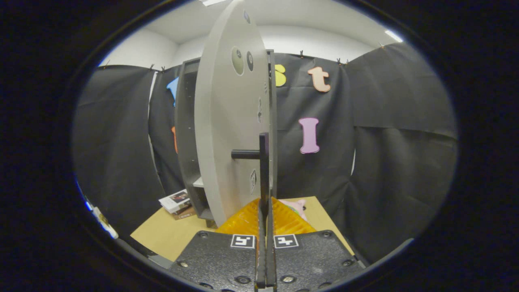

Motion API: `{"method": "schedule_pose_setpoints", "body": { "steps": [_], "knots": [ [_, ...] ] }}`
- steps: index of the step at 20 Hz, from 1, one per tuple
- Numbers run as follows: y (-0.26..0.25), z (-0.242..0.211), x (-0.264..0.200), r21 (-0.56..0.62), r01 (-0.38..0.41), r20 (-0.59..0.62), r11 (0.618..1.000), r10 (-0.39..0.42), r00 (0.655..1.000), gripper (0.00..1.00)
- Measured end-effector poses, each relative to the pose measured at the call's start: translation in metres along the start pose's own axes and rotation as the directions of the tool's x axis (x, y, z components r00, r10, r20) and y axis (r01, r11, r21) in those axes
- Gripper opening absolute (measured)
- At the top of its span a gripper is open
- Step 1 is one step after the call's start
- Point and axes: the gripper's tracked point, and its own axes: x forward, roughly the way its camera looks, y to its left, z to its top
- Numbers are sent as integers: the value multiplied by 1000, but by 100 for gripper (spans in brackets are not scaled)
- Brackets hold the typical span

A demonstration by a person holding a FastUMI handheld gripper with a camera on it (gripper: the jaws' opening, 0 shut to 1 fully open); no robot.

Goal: Open the shoe cabinet door, grab the shoes and put them into the shoe cabinet, then close the shoe cabinet door.

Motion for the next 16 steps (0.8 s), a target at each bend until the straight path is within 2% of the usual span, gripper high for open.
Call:
{"method": "schedule_pose_setpoints", "body": {
  "steps": [3, 5, 14, 16],
  "knots": [
    [-7, -1, 1, 6, 54, -1, 999, -54, 999, 4],
    [-2, -1, 3, 67, 36, -3, 997, -36, 999, 4],
    [2, -1, 3, 94, -6, 7, 996, 5, 1000, 4],
    [-4, -2, 2, 96, 21, 19, 995, -23, 1000, 6]
  ]
}}
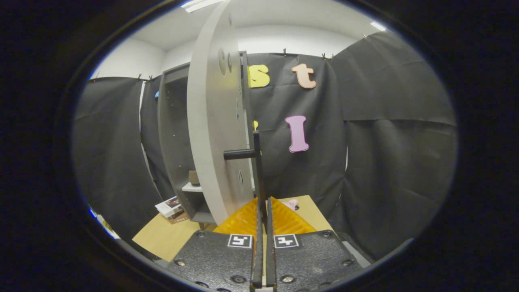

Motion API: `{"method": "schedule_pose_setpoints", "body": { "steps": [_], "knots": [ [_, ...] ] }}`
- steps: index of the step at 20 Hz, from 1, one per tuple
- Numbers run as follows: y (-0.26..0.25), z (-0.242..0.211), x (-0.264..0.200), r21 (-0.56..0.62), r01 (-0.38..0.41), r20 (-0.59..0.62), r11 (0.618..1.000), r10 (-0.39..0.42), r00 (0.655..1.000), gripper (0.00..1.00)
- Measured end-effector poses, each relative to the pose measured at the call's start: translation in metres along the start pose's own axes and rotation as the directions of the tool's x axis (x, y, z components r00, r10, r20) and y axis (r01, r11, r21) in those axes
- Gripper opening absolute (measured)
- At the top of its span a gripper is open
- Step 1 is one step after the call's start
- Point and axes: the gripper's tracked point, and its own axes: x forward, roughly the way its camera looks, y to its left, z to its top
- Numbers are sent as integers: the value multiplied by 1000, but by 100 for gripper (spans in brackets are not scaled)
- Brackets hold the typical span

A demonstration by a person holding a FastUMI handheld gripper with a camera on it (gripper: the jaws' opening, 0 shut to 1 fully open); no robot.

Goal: Open the shoe cabinet door, grab the shoes and put them into the shoe cabinet, then close the shoe cabinet door.

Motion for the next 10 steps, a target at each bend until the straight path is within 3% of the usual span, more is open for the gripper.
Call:
{"method": "schedule_pose_setpoints", "body": {
  "steps": [4, 9, 10],
  "knots": [
    [-9, 2, -15, -6, 60, 33, 998, -59, 998, 32],
    [-13, -4, -64, -26, 126, 37, 992, -125, 991, 72],
    [-6, -8, -69, -26, 125, 33, 992, -124, 992, 74]
  ]
}}
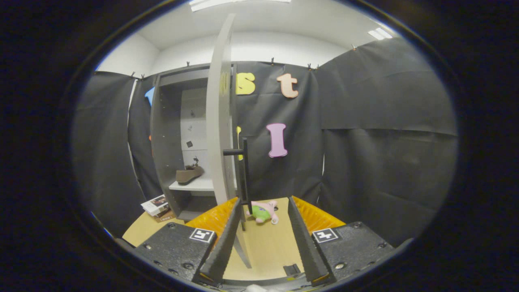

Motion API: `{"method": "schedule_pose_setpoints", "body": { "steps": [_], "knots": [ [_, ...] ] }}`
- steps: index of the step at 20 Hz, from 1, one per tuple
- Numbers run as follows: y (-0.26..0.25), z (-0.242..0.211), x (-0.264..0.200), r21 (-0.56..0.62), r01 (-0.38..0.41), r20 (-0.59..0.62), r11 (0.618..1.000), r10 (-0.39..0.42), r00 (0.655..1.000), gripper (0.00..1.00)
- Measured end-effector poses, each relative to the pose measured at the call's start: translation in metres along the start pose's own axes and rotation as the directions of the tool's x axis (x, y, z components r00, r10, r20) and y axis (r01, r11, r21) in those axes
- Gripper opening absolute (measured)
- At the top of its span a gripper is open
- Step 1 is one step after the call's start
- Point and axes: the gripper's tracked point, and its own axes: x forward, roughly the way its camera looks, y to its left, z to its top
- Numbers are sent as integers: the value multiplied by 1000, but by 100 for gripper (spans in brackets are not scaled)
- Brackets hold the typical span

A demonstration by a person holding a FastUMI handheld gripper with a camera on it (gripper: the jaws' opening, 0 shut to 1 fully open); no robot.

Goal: Open the shoe cabinet door, grab the shoes and put them into the shoe cabinet, then close the shoe cabinet door.

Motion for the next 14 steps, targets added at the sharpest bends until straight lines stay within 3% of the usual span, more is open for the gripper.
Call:
{"method": "schedule_pose_setpoints", "body": {
  "steps": [4, 14],
  "knots": [
    [28, -25, -11, -45, -8, -34, 999, 7, 999, 90],
    [140, -100, 26, -28, -158, -118, 987, 154, 981, 90]
  ]
}}
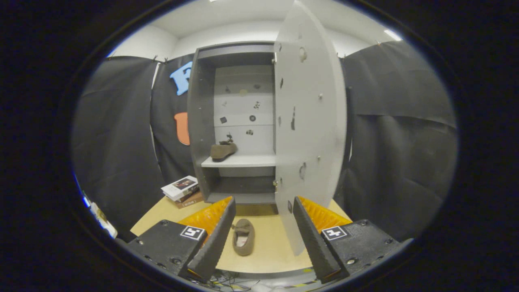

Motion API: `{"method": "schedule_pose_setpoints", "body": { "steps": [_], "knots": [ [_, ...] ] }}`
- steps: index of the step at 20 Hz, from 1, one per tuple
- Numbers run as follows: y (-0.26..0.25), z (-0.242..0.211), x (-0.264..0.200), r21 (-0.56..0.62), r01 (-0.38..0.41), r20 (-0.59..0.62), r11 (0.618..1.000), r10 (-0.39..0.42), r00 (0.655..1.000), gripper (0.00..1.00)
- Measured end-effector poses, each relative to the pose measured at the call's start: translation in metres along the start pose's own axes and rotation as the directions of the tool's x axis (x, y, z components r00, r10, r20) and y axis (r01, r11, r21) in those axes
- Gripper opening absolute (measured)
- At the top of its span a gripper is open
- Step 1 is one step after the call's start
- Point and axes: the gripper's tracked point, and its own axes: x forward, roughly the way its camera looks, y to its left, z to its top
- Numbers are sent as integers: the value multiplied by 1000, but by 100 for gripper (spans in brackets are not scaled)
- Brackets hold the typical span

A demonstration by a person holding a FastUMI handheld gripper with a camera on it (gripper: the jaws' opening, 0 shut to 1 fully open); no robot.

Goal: Open the shoe cabinet door, grab the shoes and put them into the shoe cabinet, then close the shoe cabinet door.

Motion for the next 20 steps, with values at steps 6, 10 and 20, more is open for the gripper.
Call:
{"method": "schedule_pose_setpoints", "body": {
  "steps": [6, 10, 20],
  "knots": [
    [60, -76, 74, -9, -119, -103, 993, 117, 988, 90],
    [87, -144, 119, 22, -165, -235, 986, 165, 958, 90],
    [101, -275, 227, 133, -113, -474, 985, 163, 865, 90]
  ]
}}
